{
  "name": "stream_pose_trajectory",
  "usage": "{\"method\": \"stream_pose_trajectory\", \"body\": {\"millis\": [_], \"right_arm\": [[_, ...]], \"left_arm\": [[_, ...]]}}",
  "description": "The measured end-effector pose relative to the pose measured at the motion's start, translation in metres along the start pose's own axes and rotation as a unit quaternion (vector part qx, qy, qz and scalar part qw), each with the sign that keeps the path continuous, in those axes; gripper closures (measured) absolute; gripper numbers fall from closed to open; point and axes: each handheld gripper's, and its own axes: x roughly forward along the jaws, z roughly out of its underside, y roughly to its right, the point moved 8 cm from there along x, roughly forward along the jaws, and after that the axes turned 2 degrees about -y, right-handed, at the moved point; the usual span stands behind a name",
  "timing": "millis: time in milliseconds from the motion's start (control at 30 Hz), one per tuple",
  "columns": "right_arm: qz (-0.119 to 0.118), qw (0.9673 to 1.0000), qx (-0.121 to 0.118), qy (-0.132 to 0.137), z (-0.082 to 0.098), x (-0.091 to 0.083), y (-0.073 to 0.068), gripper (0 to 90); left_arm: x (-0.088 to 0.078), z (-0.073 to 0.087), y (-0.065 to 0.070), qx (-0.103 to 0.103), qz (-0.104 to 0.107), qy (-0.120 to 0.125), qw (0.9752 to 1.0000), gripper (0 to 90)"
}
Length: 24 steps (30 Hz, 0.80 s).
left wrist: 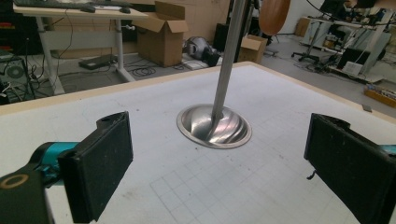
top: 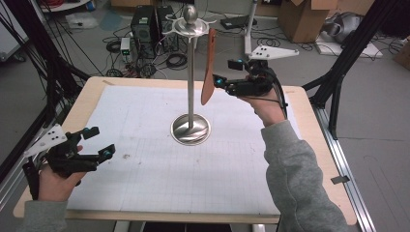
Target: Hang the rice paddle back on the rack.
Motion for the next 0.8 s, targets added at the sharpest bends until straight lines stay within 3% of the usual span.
{"method": "stream_pose_trajectory", "body": {"millis": [333,633,800], "right_arm": [[-0.029,0.9994,0.007,-0.017,0.025,-0.008,-0.007,11.0],[-0.026,0.9993,0.019,-0.018,0.043,-0.018,-0.005,11.0],[-0.024,0.9992,0.015,-0.026,0.055,-0.023,-0.007,11.0]], "left_arm": [[0.017,0.002,0.008,0.008,0.015,-0.011,0.9998,8.3],[0.025,0.002,0.010,0.007,0.021,-0.012,0.9997,8.3],[0.028,0.001,0.010,0.007,0.025,-0.010,0.9996,8.3]]}}
